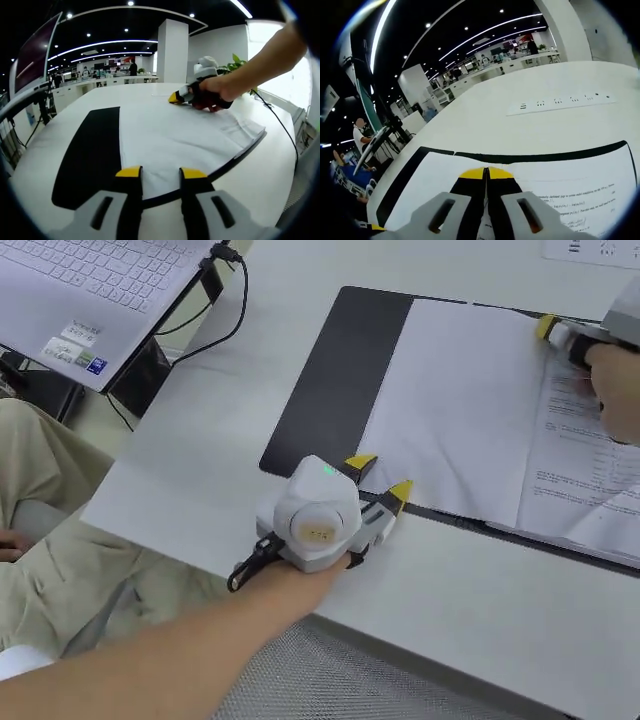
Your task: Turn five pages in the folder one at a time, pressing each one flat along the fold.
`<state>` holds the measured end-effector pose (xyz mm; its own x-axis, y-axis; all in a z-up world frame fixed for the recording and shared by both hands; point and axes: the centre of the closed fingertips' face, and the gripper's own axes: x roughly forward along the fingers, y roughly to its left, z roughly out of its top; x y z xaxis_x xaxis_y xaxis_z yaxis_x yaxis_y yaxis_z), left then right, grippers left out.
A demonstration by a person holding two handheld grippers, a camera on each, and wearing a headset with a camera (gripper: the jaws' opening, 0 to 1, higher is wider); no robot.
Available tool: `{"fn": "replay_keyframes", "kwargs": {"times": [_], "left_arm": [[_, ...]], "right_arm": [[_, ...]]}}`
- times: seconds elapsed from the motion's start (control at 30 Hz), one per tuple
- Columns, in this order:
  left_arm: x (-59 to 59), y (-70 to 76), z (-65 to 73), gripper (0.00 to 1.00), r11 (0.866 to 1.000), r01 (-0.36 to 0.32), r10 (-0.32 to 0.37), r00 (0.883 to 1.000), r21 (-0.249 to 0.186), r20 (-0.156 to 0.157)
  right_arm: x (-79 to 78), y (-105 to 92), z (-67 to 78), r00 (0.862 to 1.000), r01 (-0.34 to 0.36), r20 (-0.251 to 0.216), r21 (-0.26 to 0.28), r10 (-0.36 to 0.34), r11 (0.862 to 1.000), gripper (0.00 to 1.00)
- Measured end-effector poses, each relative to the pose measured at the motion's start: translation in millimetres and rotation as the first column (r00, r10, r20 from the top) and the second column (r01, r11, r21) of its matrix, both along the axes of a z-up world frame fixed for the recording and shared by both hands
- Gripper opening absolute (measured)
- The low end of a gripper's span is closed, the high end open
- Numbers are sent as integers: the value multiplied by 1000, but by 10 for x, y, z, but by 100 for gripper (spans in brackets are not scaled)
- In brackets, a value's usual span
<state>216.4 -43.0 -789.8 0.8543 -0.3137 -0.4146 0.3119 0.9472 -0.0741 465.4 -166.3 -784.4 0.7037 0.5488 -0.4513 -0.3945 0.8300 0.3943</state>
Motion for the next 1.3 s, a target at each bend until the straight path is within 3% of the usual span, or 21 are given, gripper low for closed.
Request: {"fn": "replay_keyframes", "kwargs": {"times": [0.33, 0.57, 0.63, 0.73, 0.83, 0.97, 1.3], "left_arm": [[6, 7, -8, 28, 1000, -2, 2, 1000, -2, -1], [-8, 5, 17, 28, 1000, -1, 1, 1000, -2, -3], [-11, 3, 22, 28, 1000, 0, 0, 1000, 0, -4], [-10, 3, 19, 28, 1000, -1, 1, 1000, -1, -4], [-10, 2, 20, 28, 1000, -1, 1, 1000, -1, -6], [-9, 0, 19, 28, 1000, -1, 1, 1000, 0, -7], [-12, -9, 30, 28, 1000, 1, -1, 1000, 3, -8]], "right_arm": [[-446, 5, 7, 999, -32, -29, 33, 33, 999, 0], [-887, 11, 115, 999, -37, -30, 69, 39, 997, 0], [-820, -4, 103, 998, -48, -41, 83, 52, 995, 0], [-1130, 42, 171, 996, -80, -36, 90, 84, 993, 0], [-1273, 38, 186, 994, -97, -40, 96, 101, 991, 0], [-1630, 104, 176, 986, -155, -56, 79, 159, 985, 0], [-2045, 70, 146, 984, -155, -75, 112, 164, 982, 0]]}}
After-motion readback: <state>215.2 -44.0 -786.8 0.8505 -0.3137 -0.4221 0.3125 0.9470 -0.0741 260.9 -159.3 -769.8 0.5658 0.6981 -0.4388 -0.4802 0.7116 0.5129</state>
